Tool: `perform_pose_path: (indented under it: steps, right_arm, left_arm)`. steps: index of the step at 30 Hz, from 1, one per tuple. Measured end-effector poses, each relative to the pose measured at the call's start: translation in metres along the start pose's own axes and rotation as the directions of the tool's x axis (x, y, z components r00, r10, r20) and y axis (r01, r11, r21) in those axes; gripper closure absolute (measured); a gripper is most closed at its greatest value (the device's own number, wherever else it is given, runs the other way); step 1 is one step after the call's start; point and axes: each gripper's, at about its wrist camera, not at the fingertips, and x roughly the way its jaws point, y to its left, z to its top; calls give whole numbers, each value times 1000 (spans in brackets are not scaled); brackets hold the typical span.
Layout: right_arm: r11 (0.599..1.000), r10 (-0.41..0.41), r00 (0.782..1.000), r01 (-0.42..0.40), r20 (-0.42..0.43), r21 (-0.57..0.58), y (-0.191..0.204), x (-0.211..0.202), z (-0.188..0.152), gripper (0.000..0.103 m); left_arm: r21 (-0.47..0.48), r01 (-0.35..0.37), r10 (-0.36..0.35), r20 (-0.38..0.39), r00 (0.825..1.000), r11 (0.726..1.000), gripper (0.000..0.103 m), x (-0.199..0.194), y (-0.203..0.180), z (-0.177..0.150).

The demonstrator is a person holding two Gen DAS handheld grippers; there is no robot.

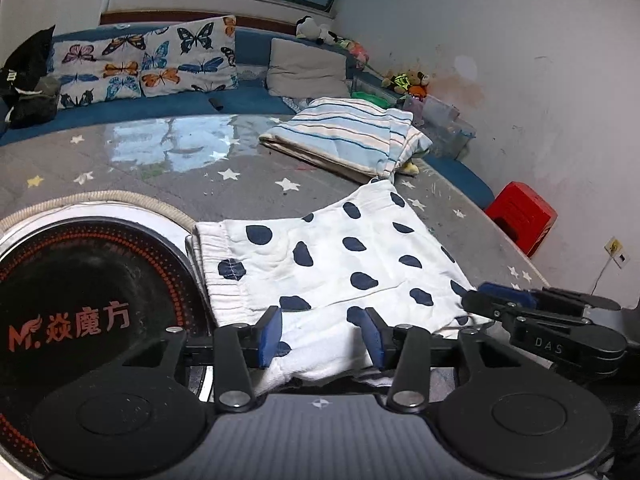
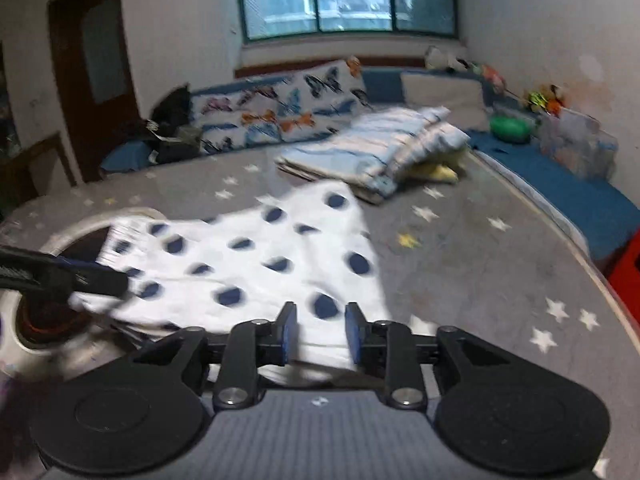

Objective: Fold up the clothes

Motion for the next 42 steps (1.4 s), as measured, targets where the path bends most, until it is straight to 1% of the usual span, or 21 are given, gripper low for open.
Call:
perform_pose_path:
  steps: [2, 3, 7, 8, 9, 10, 11, 12, 16, 17, 18, 20, 21, 22, 24, 25, 29, 35, 42]
  right_arm:
    - [999, 33, 999, -33, -2, -10, 9, 2, -1, 72]
    - [999, 41, 999, -41, -8, -15, 13, 4, -3, 72]
    - [999, 36, 998, -37, -44, -31, 21, 8, -15, 71]
    - [999, 32, 999, -34, -42, -38, 22, 6, -17, 66]
    - [999, 30, 999, -32, -37, -44, 23, 3, -18, 62]
    - [998, 32, 999, -33, -30, -48, 24, -1, -18, 55]
    - [998, 33, 999, -34, -22, -53, 26, -5, -18, 48]
    - [998, 33, 999, -34, -14, -61, 28, -8, -18, 46]
    - [995, 32, 999, -31, 5, -97, 40, -18, -21, 27]
    - [994, 31, 999, -30, 9, -102, 43, -20, -23, 24]
    - [994, 29, 999, -28, 13, -106, 46, -22, -24, 22]
    - [993, 26, 999, -24, 20, -115, 52, -26, -27, 11]
    - [993, 27, 999, -24, 24, -117, 55, -28, -29, 11]
    - [993, 30, 999, -27, 26, -112, 57, -30, -31, 10]
    - [994, 33, 999, -29, 29, -105, 61, -34, -34, 6]
    - [994, 29, 999, -25, 35, -102, 63, -36, -37, 0]
    - [996, 7, 998, -2, 58, -89, 70, -45, -45, 0]
    - [998, -18, 998, 21, 58, -65, 78, -53, -53, 0]
    - [1000, -24, 998, 24, 51, -11, 82, -60, -71, 0]
  left_arm:
    - [1, -1, 1, 3, 1000, 1000, 55, -4, -1, -3]
    - [2, -2, 2, 5, 1000, 1000, 55, -6, -1, -4]
    - [4, -4, 4, 12, 1000, 1000, 54, -14, -3, -10]
    - [5, -5, 5, 14, 1000, 1000, 53, -15, -4, -12]
    - [5, -6, 6, 15, 1000, 1000, 48, -17, -4, -13]
    - [6, -6, 6, 17, 1000, 1000, 43, -19, -5, -15]
    - [6, -7, 7, 19, 1000, 1000, 41, -21, -5, -16]
    - [7, -8, 7, 20, 1000, 1000, 37, -23, -6, -18]
    - [9, -10, 10, 27, 1000, 1000, 25, -31, -8, -24]
    - [12, -11, 11, 31, 999, 1000, 23, -34, -8, -27]
    - [14, -12, 11, 34, 999, 1000, 19, -38, -9, -29]
    - [13, -8, 7, 41, 999, 1000, 12, -44, -8, -35]
    - [11, -7, 6, 42, 999, 1000, 7, -47, -8, -38]
    - [8, -7, 6, 46, 999, 1000, 4, -50, -7, -42]
    - [5, 1, -1, 49, 999, 1000, 2, -56, -7, -47]
    - [6, 6, -6, 50, 999, 1000, 0, -59, -7, -49]
    - [9, 14, -15, 56, 998, 1000, 0, -70, -8, -58]
    - [0, -25, 25, 16, 1000, 1000, 0, -78, -9, -75]
    - [-14, -41, 41, 10, 999, 999, 0, -86, -10, -96]
